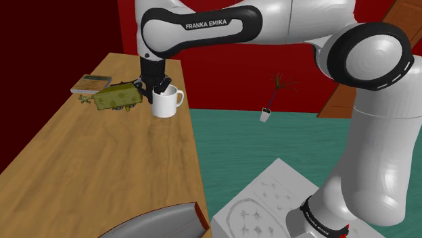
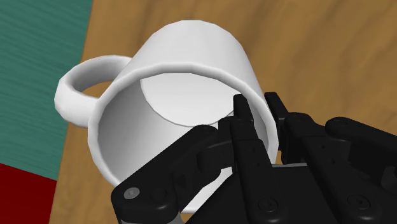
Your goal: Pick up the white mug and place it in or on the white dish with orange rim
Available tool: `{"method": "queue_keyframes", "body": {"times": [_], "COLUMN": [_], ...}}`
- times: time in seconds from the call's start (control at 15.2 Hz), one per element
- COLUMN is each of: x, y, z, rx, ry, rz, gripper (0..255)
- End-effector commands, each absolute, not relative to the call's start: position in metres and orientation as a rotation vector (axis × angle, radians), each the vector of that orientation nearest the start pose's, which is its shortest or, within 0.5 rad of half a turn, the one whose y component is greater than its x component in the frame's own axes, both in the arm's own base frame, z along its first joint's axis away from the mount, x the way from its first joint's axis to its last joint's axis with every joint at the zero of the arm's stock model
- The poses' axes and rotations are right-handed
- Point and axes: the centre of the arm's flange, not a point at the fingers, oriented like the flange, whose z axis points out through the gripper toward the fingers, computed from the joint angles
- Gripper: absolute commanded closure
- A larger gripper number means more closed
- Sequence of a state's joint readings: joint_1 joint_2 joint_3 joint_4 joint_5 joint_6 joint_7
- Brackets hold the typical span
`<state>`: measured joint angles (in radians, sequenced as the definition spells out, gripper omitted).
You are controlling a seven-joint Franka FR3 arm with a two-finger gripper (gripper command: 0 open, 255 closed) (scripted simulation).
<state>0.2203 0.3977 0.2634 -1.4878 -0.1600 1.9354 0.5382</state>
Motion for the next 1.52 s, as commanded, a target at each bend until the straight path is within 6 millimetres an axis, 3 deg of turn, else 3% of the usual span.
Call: {"method": "queue_keyframes", "body": {"times": [0.0,1.45], "x": [0.620,0.381], "y": [0.284,0.449], "z": [0.468,0.482], "rx": [-3.152,-3.152], "ry": [0.040,0.040], "rz": [-0.128,-0.128], "gripper": [255,255]}}
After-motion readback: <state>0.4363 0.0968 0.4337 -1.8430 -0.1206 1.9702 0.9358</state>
